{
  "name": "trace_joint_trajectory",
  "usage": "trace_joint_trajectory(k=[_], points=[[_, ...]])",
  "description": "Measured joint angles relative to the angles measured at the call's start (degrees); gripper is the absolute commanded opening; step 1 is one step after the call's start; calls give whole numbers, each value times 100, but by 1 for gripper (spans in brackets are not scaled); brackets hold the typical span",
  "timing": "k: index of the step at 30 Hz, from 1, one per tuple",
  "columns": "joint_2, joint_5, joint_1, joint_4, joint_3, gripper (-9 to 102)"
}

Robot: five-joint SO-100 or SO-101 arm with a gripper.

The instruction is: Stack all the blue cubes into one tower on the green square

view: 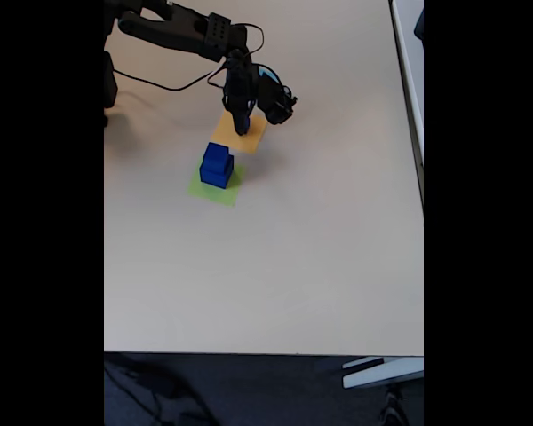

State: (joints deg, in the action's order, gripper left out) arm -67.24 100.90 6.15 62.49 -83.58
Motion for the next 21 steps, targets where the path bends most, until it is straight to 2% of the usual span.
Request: trace_joint_trajectory(k=[8,21], points=[[0,-97,105,0,0,1],[-1028,-501,483,352,0,0]])
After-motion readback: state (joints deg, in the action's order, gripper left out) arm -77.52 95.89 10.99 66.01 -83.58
